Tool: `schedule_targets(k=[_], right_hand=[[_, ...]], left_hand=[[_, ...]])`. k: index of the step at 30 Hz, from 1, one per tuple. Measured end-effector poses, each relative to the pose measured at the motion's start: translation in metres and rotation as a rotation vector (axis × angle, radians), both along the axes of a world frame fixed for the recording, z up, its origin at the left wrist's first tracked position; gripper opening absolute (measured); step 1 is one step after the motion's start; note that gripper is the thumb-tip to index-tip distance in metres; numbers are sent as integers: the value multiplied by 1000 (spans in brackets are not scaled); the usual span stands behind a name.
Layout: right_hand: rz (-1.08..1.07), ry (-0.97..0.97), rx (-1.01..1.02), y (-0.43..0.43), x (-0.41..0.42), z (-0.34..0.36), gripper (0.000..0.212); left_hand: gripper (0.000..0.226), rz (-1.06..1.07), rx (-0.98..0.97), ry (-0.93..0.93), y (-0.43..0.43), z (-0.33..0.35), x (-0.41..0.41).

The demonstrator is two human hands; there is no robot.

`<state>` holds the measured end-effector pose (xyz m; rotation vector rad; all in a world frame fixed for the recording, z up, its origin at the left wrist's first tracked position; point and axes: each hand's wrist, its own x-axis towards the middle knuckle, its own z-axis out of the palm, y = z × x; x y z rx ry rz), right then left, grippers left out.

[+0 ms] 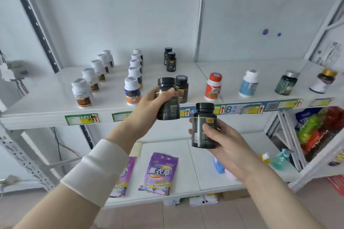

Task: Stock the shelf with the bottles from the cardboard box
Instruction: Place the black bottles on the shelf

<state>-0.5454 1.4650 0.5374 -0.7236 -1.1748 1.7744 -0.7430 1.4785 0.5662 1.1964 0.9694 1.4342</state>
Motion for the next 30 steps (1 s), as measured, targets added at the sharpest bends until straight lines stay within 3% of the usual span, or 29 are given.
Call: schedule_targets(k=[3,7,16,22,30], right_hand=[[-23,5,79,40,1,26,43],[-104,-88,186,106,-14,61,44],[-235,-532,435,241,-65,91,56],[-48,-849,481,282,-89,67,50],[109,-1080,526,294,-109,54,58]], left_hand=[[18,-26,47,61,45,20,-4],[36,-14,76,179,111,48,-26],[37,-96,-64,389,253,68,-76],[48,-53,-120,802,310,52,-79],[40,-122,-123,1120,329,37,-83]])
